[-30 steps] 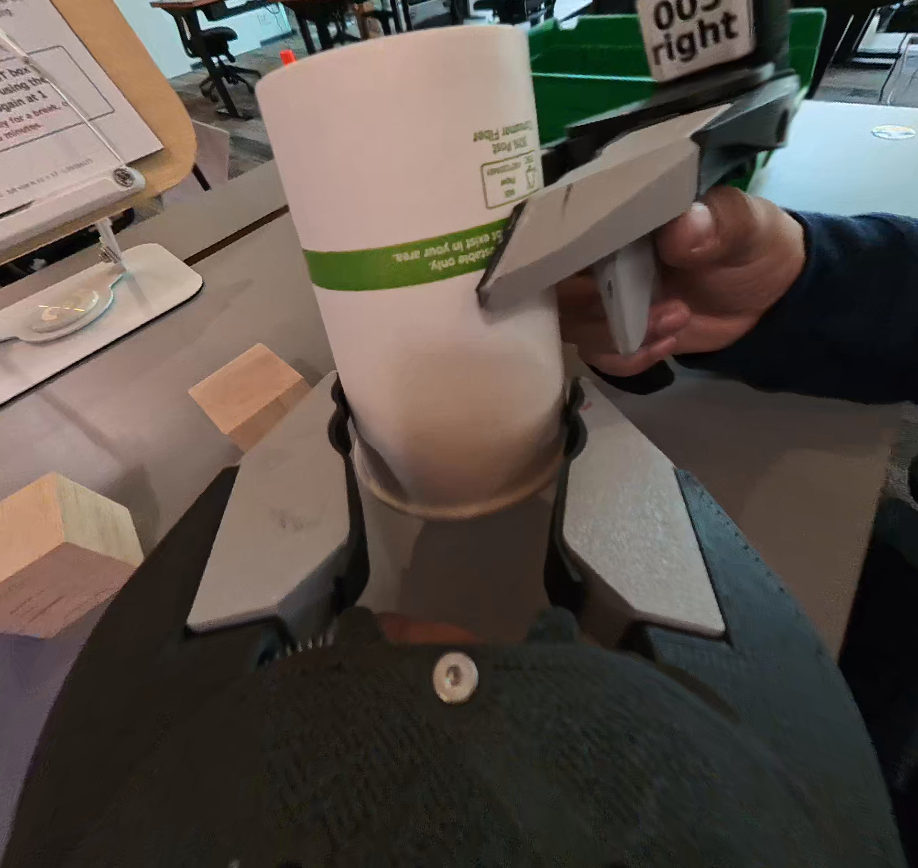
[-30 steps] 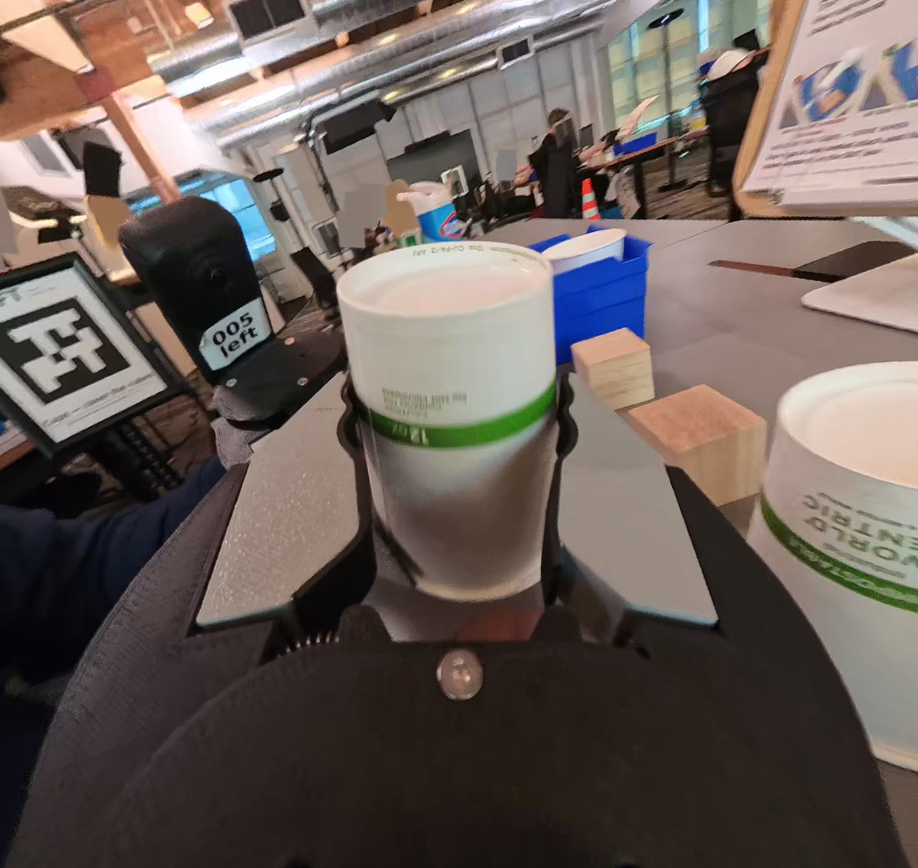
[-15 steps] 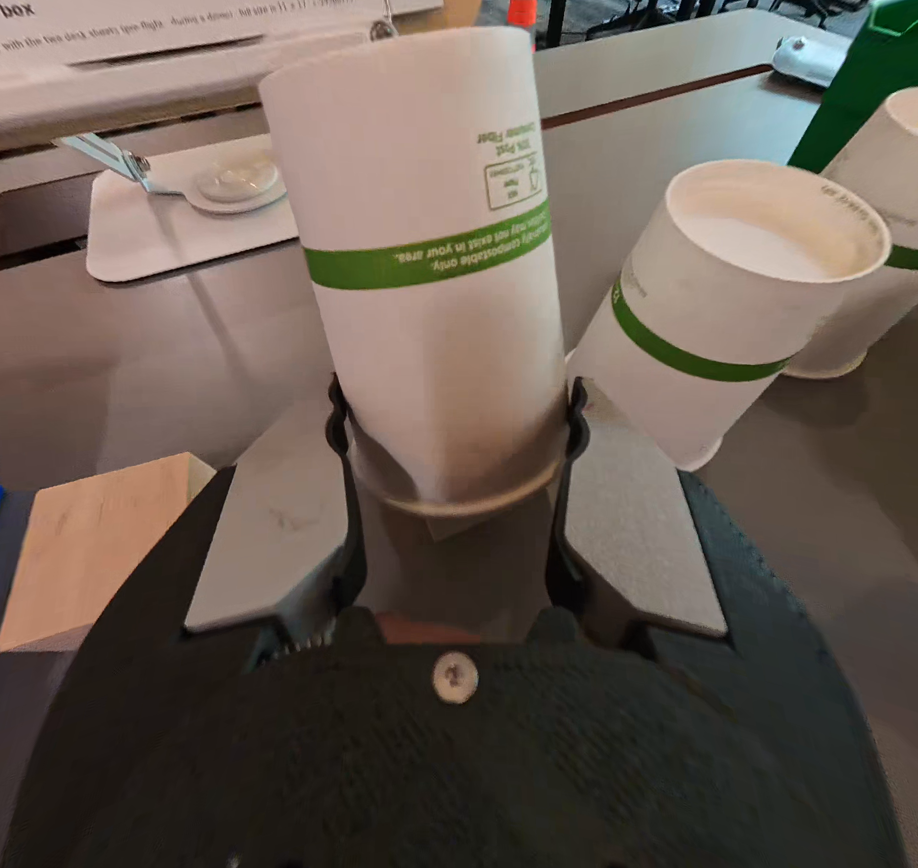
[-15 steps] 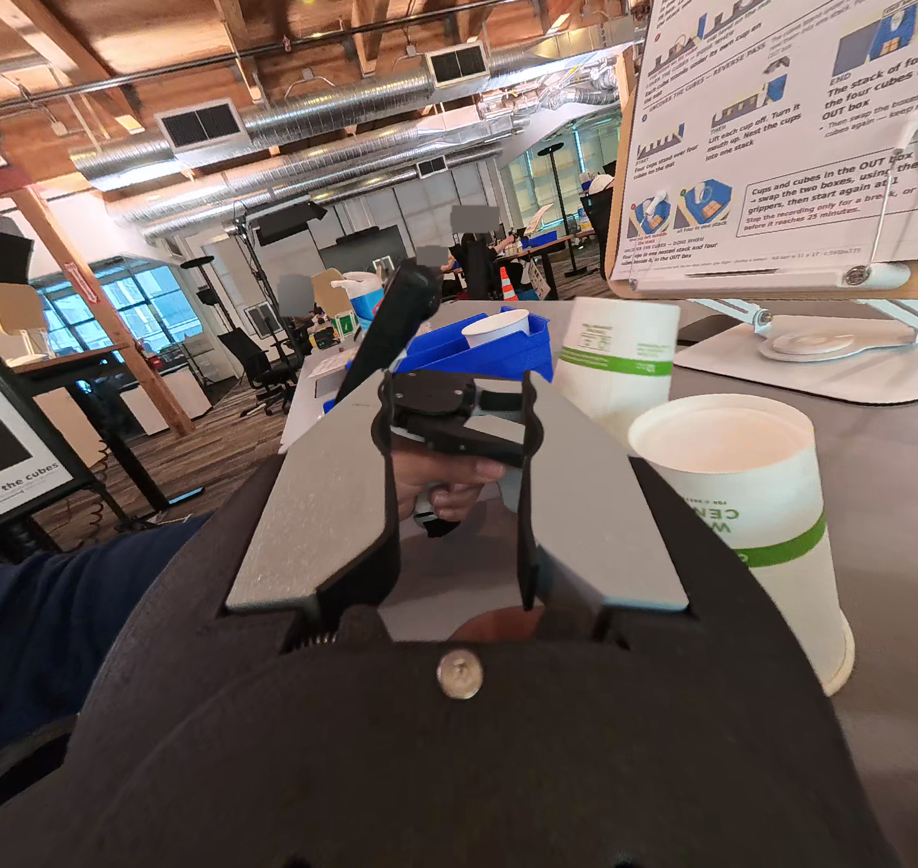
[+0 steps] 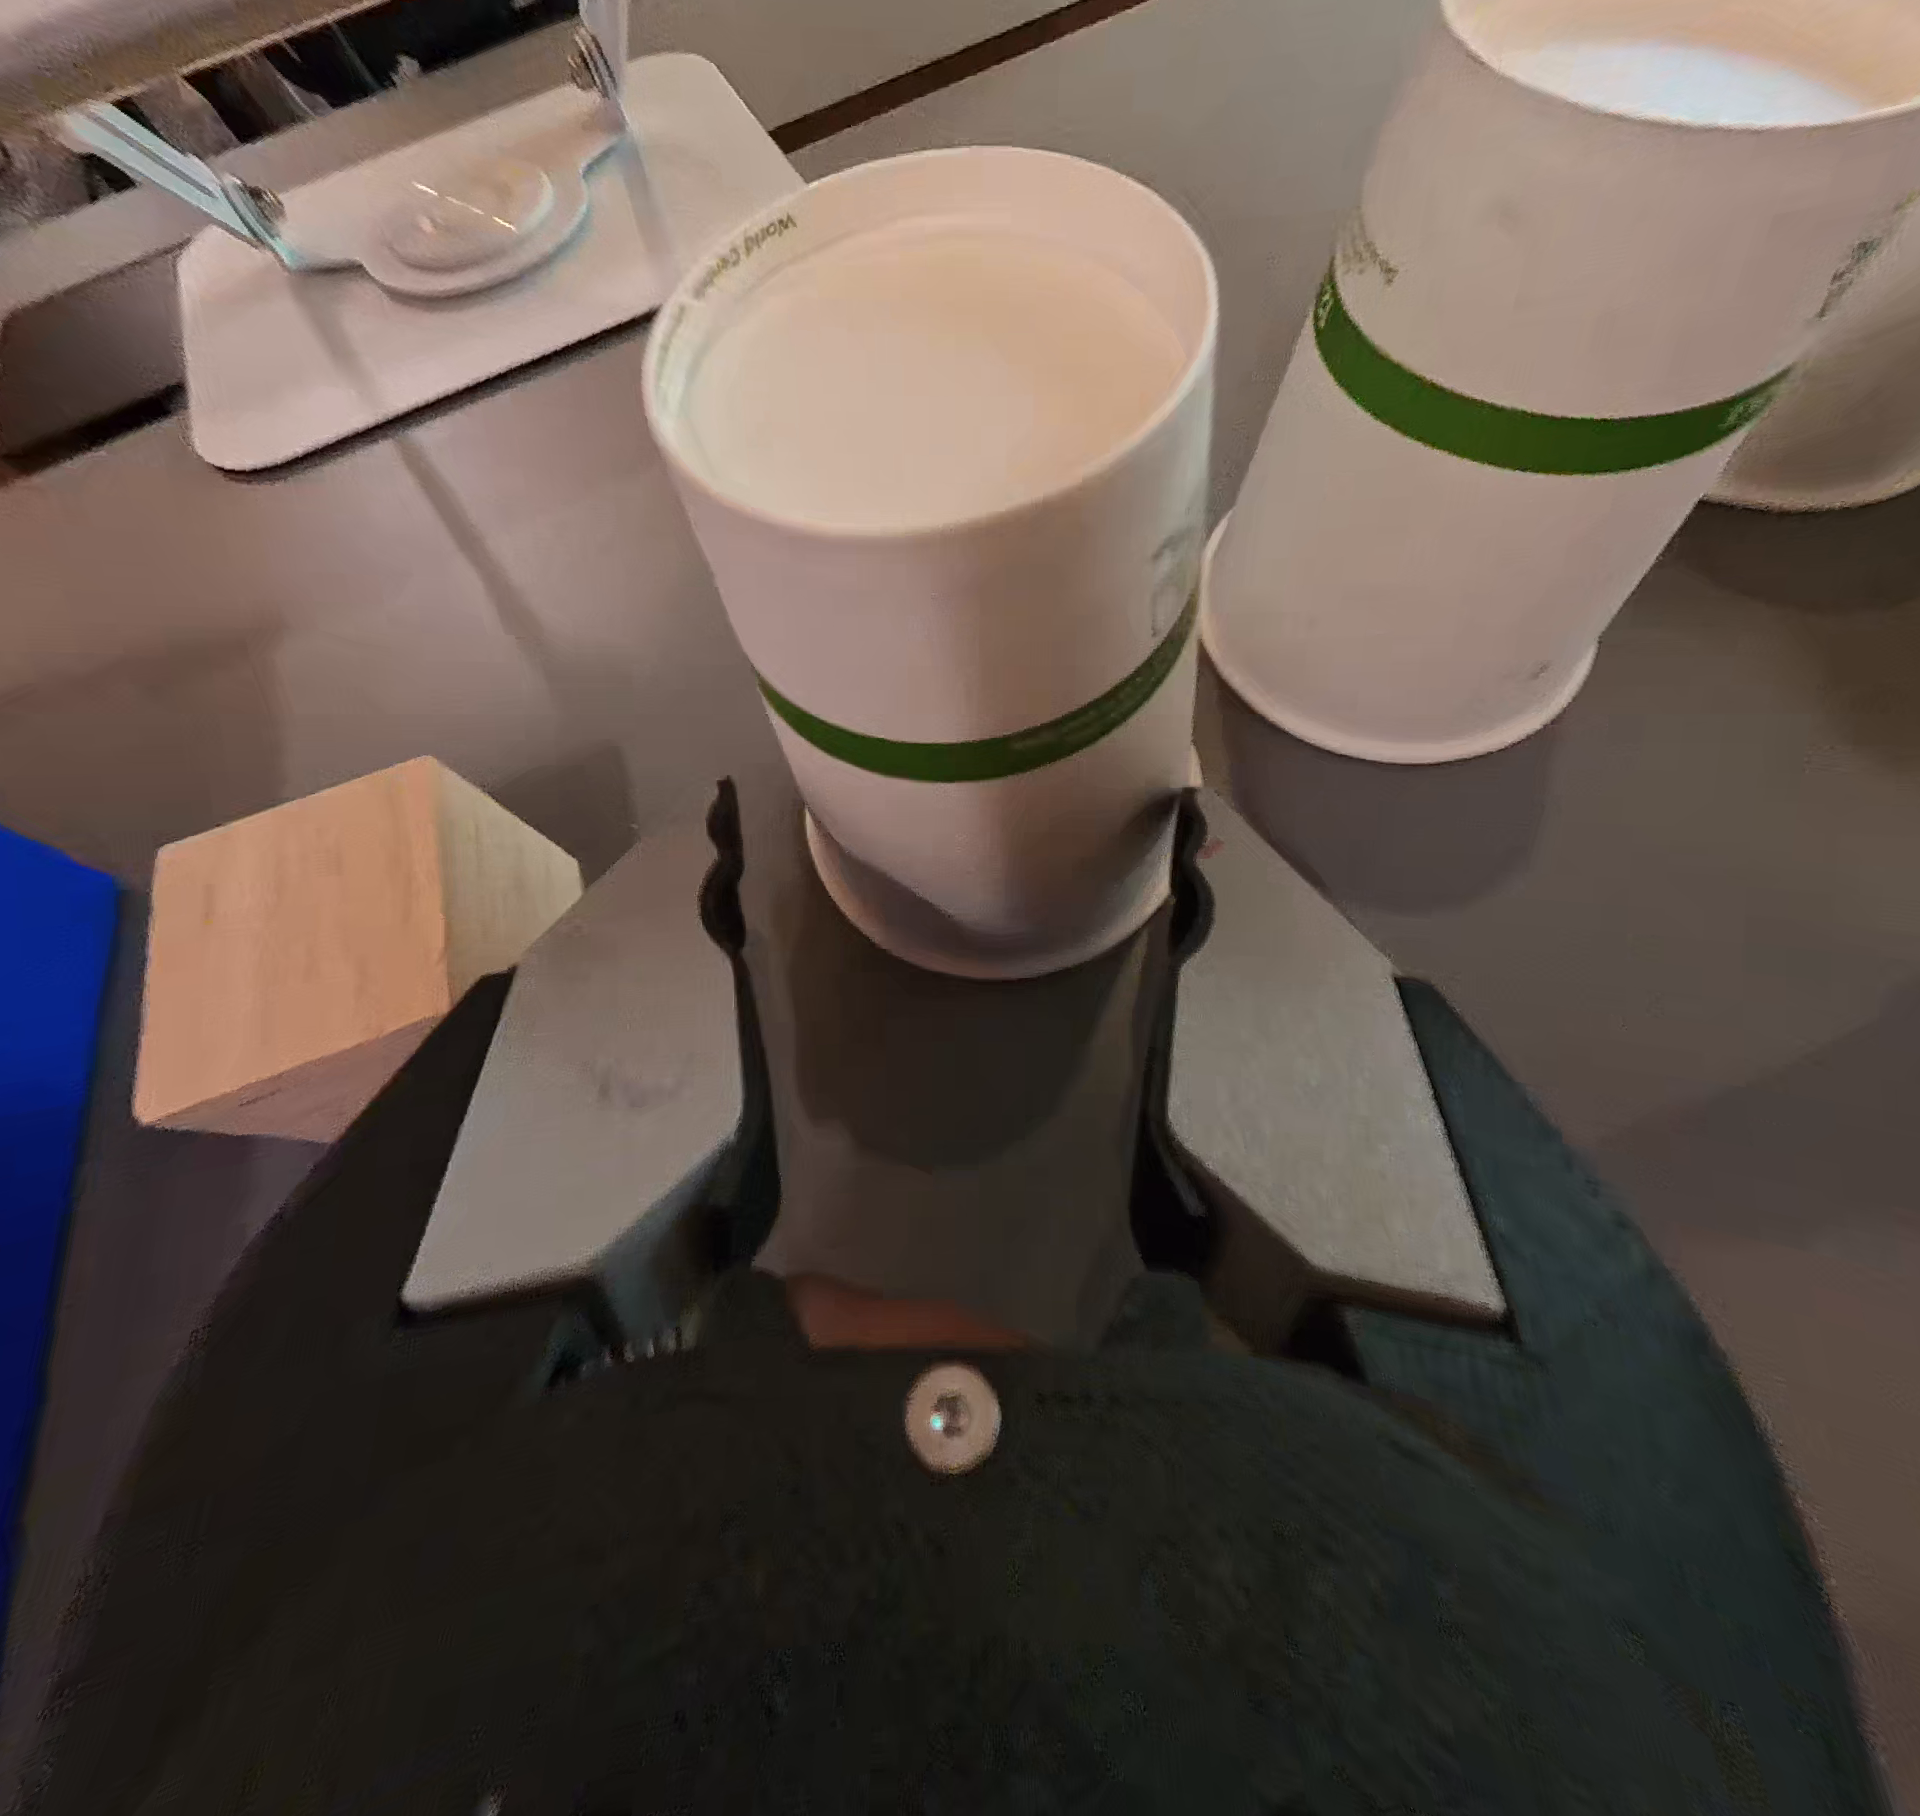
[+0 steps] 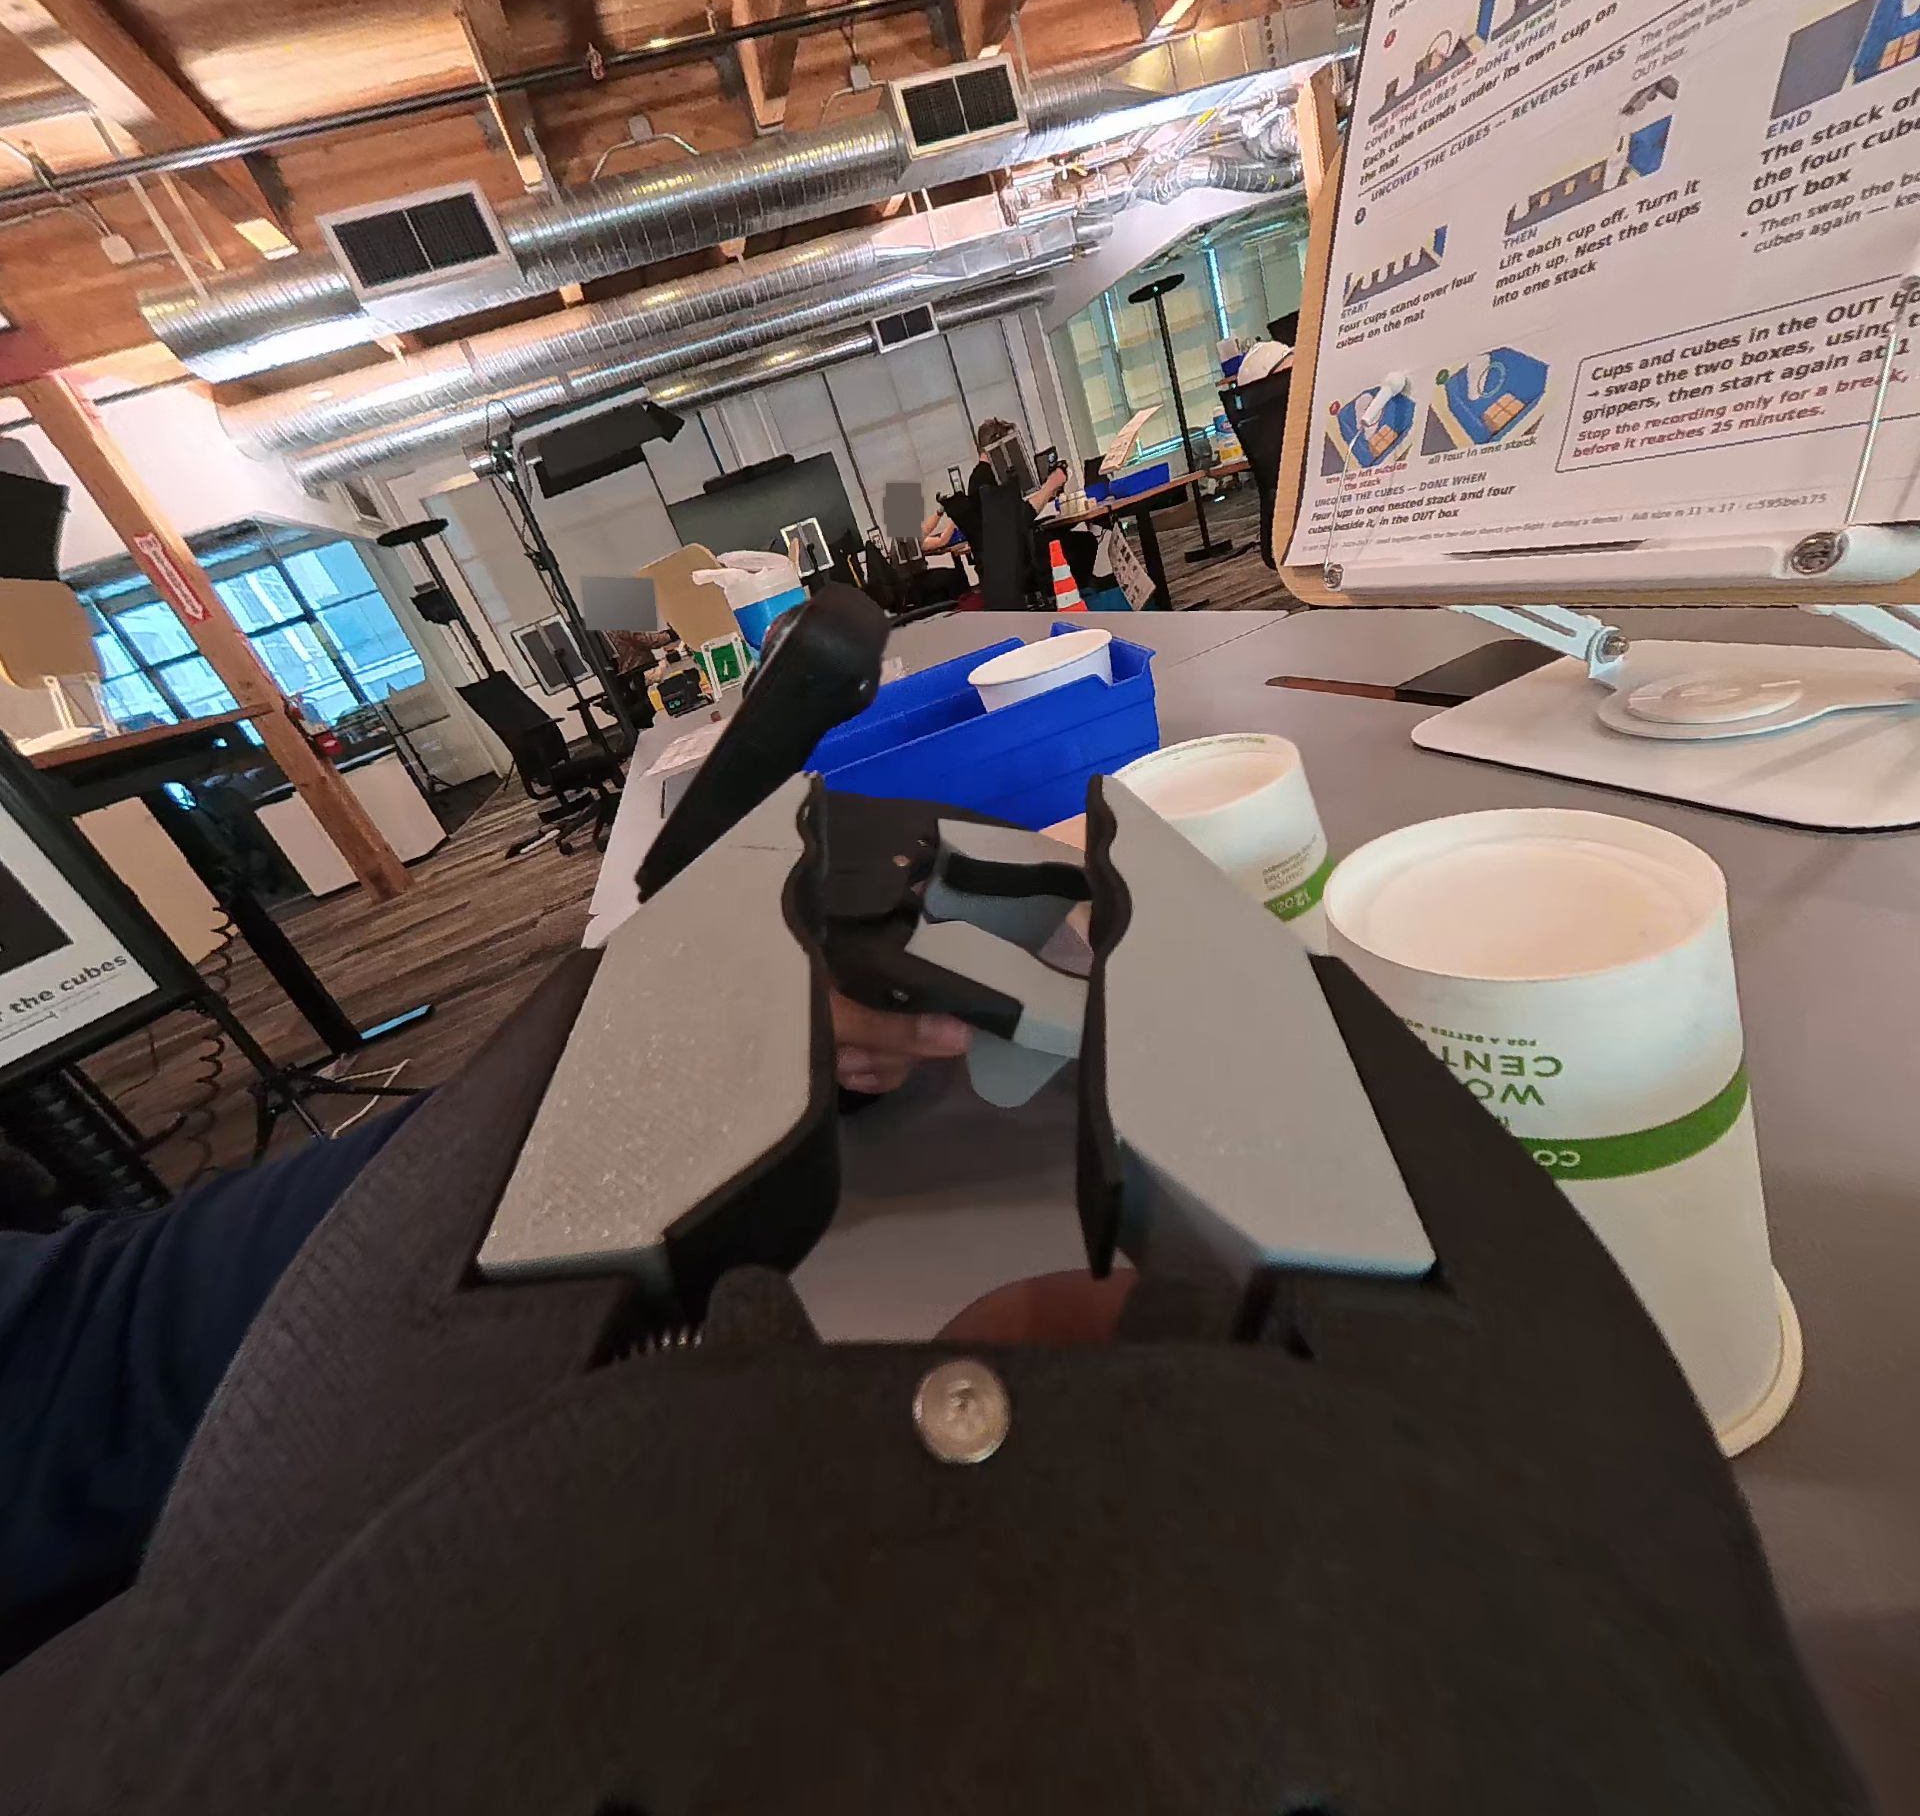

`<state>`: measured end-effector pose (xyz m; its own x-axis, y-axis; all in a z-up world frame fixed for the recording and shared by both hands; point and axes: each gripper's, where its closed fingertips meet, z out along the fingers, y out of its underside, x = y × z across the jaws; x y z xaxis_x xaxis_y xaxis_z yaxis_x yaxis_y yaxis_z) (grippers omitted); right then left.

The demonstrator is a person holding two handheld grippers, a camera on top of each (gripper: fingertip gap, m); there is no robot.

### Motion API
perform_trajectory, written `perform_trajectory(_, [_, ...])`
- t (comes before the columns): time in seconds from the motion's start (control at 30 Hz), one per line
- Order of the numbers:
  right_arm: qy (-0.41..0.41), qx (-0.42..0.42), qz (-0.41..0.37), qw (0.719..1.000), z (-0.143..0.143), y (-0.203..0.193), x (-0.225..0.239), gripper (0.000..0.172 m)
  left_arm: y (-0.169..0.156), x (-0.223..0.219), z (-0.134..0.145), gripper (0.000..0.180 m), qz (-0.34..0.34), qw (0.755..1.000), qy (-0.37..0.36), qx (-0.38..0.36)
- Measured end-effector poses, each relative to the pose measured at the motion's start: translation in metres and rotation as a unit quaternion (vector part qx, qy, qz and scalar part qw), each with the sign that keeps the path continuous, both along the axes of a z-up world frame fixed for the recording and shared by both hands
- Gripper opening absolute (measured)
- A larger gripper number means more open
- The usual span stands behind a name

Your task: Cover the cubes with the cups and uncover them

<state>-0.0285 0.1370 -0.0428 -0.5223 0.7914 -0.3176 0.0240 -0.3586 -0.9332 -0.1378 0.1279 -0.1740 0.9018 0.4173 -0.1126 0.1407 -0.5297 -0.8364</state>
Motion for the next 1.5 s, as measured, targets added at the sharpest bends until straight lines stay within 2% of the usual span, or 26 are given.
perform_trajectory(0.17, [0.008,0.003,-0.010,1.000,0.002,0.003,0.001,0.045,-0.032,-0.007,0.011,0.083,0.029,0.998,0.055,-0.012])
perform_trajectory(0.27, [0.006,0.001,-0.011,1.000,0.001,0.003,0.000,0.045,-0.051,-0.009,0.033,0.080,0.041,0.997,0.068,0.007])
perform_trajectory(0.33, [0.004,0.000,-0.008,1.000,0.000,0.002,0.000,0.045,-0.067,-0.018,0.062,0.079,0.055,0.995,0.082,0.020])
perform_trajectory(0.43, [0.007,0.006,-0.011,1.000,0.002,0.001,0.001,0.044,-0.095,-0.047,0.128,0.078,0.099,0.983,0.150,0.034])
perform_trajectory(0.53, [0.009,0.006,-0.013,1.000,0.003,0.001,0.001,0.043,-0.114,-0.087,0.175,0.068,0.132,0.969,0.206,0.016])
perform_trajectory(0.6, [0.006,0.003,-0.010,1.000,0.003,0.001,0.001,0.043,-0.117,-0.115,0.169,0.069,0.130,0.979,0.154,-0.012])
perform_trajectory(0.67, [0.005,0.002,-0.011,1.000,0.002,0.002,0.001,0.043,-0.119,-0.140,0.142,0.076,0.126,0.987,0.078,-0.059])
perform_trajectory(0.7, [0.004,0.002,-0.012,1.000,0.002,0.002,0.001,0.043,-0.124,-0.155,0.125,0.074,0.135,0.985,0.055,-0.087])
perform_trajectory(0.73, [0.003,0.002,-0.013,1.000,0.002,0.003,0.001,0.043,-0.129,-0.169,0.105,0.065,0.146,0.982,0.038,-0.117])
perform_trajectory(0.77, [0.002,0.001,-0.014,1.000,0.002,0.003,0.001,0.042,-0.135,-0.179,0.079,0.049,0.150,0.976,0.019,-0.156])
perform_trajectory(0.8, [0.002,0.000,-0.015,1.000,0.002,0.004,0.001,0.042,-0.144,-0.188,0.055,0.017,0.151,0.968,0.006,-0.200])
perform_trajectory(0.83, [0.001,-0.002,-0.015,1.000,0.003,0.005,0.001,0.041,-0.143,-0.197,0.058,0.005,0.156,0.970,0.030,-0.186])
perform_trajectory(0.87, [0.001,-0.003,-0.015,1.000,0.003,0.005,0.001,0.041,-0.152,-0.203,0.061,0.000,0.184,0.962,0.033,-0.201])
perform_trajectory(0.9, [0.001,-0.005,-0.015,1.000,0.003,0.006,0.001,0.041,-0.152,-0.205,0.074,0.000,0.179,0.961,0.064,-0.200])
perform_trajectory(1.0, [-0.004,-0.013,-0.003,1.000,0.003,0.004,0.002,0.041,-0.135,-0.181,0.145,0.000,0.154,0.971,0.152,-0.098])
perform_trajectory(1.1, [-0.016,-0.016,0.025,0.999,-0.001,-0.007,0.002,0.043,-0.112,-0.112,0.223,0.000,0.085,0.969,0.223,0.068])
perform_trajectory(1.17, [-0.023,-0.006,0.048,0.999,-0.005,-0.018,0.003,0.045,-0.091,-0.039,0.252,0.000,-0.014,0.958,0.197,0.208])
perform_trajectory(1.2, [-0.024,0.002,0.062,0.998,-0.006,-0.025,0.005,0.047,-0.082,-0.003,0.257,0.000,-0.066,0.947,0.166,0.266])
perform_trajectory(1.27, [-0.022,0.010,0.092,0.995,-0.007,-0.039,0.009,0.054,-0.066,0.055,0.245,0.000,-0.139,0.928,0.106,0.329])
perform_trajectory(1.37, [0.000,-0.038,0.133,0.990,0.005,-0.049,0.017,0.063,-0.044,0.103,0.198,0.000,-0.168,0.915,0.039,0.364])
perform_trajectory(1.4, [0.009,-0.071,0.137,0.988,0.012,-0.045,0.018,0.064,-0.035,0.119,0.178,0.000,-0.186,0.909,-0.003,0.372])
perform_trajectory(1.43, [0.007,-0.099,0.135,0.986,0.015,-0.038,0.017,0.072,-0.027,0.133,0.162,0.003,-0.198,0.899,-0.054,0.386])
perform_trajectory(1.5, [-0.014,-0.137,0.142,0.980,0.013,-0.027,0.014,0.071,-0.020,0.144,0.140,0.010,-0.187,0.881,-0.106,0.421])
